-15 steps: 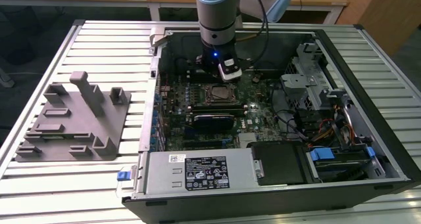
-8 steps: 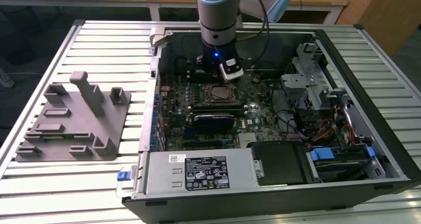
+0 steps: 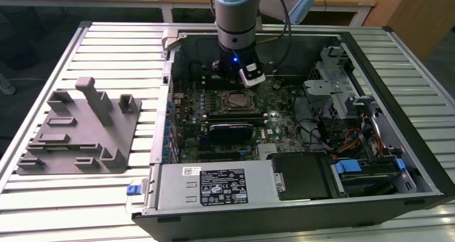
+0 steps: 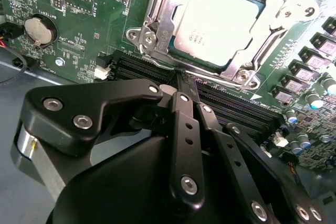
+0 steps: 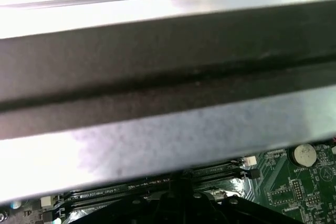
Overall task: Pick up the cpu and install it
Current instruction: 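Install the first cpu locking lever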
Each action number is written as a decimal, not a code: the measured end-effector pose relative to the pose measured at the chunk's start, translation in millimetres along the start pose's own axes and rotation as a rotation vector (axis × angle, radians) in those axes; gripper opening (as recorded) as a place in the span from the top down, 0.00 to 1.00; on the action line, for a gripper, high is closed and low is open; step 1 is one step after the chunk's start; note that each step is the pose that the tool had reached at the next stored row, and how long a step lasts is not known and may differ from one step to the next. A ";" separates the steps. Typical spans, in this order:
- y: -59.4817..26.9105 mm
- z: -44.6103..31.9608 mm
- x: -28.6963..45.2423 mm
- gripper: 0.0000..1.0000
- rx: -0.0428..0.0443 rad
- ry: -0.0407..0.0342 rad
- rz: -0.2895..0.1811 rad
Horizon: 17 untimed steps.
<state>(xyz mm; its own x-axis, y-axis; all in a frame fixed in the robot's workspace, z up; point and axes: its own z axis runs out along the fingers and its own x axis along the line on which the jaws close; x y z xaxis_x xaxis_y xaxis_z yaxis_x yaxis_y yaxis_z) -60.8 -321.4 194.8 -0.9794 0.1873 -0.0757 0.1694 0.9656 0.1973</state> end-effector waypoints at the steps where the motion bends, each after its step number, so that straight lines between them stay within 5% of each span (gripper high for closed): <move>1: 0.0 0.0 -0.1 0.89 0.0002 0.0002 -0.001; 8: 0.3 -1.3 -0.5 0.89 0.0004 0.0003 -0.001; 17: 3.0 -14.2 -1.5 0.89 0.0002 0.0002 -0.002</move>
<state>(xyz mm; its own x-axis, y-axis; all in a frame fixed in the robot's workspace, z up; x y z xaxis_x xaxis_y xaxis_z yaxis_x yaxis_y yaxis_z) -60.4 -321.4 209.4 -0.9797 0.1857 -0.0758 0.1679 0.9659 0.1970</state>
